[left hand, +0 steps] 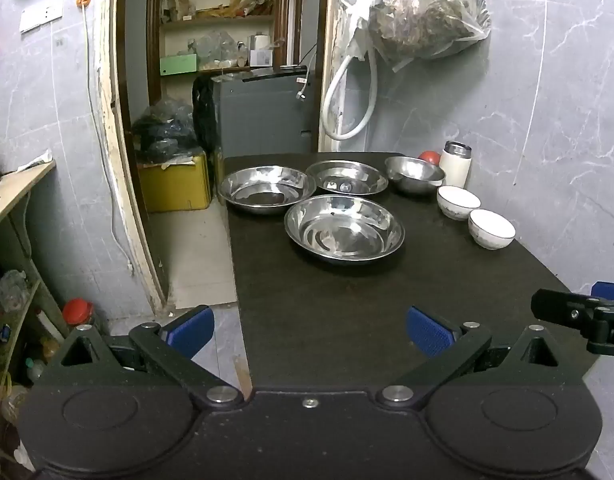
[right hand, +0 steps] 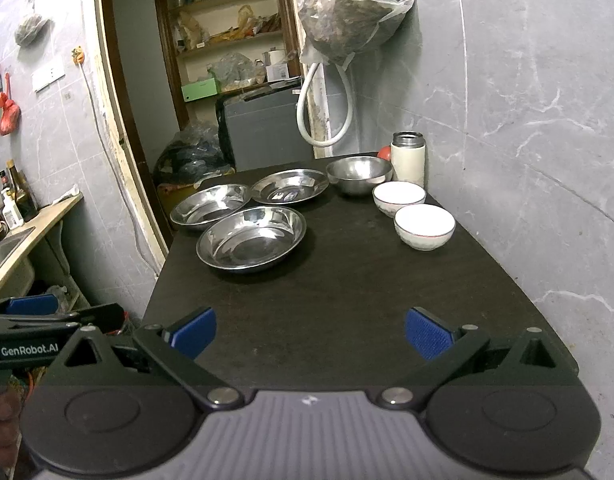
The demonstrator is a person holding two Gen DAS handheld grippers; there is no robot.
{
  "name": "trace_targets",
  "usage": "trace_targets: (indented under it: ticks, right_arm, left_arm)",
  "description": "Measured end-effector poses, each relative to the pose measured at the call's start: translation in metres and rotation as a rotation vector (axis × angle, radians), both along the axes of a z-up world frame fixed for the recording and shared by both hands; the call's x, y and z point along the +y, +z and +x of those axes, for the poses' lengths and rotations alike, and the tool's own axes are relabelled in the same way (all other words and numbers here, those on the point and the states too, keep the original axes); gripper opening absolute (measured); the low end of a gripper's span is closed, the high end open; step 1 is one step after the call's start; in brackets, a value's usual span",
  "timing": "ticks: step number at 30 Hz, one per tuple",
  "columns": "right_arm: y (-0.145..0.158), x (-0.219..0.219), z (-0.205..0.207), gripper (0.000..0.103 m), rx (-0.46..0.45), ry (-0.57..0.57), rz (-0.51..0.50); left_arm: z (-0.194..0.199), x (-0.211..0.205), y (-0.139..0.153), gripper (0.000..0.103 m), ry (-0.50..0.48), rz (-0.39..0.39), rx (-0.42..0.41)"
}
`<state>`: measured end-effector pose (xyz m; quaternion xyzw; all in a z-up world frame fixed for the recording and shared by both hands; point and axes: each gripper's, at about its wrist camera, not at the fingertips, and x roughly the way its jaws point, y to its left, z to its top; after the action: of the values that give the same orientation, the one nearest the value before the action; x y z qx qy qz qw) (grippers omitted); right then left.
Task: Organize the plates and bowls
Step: 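Move both grippers toward the large steel plate on the table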
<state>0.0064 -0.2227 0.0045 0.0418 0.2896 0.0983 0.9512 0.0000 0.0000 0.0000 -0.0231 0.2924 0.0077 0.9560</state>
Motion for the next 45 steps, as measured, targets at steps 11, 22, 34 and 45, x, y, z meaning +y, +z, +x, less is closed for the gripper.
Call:
trace_targets:
  ticks: [11,22,34,45]
  right_arm:
    - [-0.001,0.001,0.0,0.103,0.004,0.004,-0.002]
    - [-0.001,-0.001,0.002,0.103,0.004,0.0,-0.001]
    - [-0.001,0.001,0.005,0.103,0.011,0.0,-0.004]
    - [-0.005,0.002,0.014,0.103,0.022,-0.003,-0.006]
  left_arm:
    - [0.0,0.0,0.0,0.102,-0.002,0.001,0.009]
    - [0.001,0.0,0.0,0.102,0.0,0.003,0.012]
    - [0.003,-0.003,-0.005,0.102,0.0,0.003,0.016]
    - [0.018,-0.001,-0.015,0.102,-0.008,0.002,0.032]
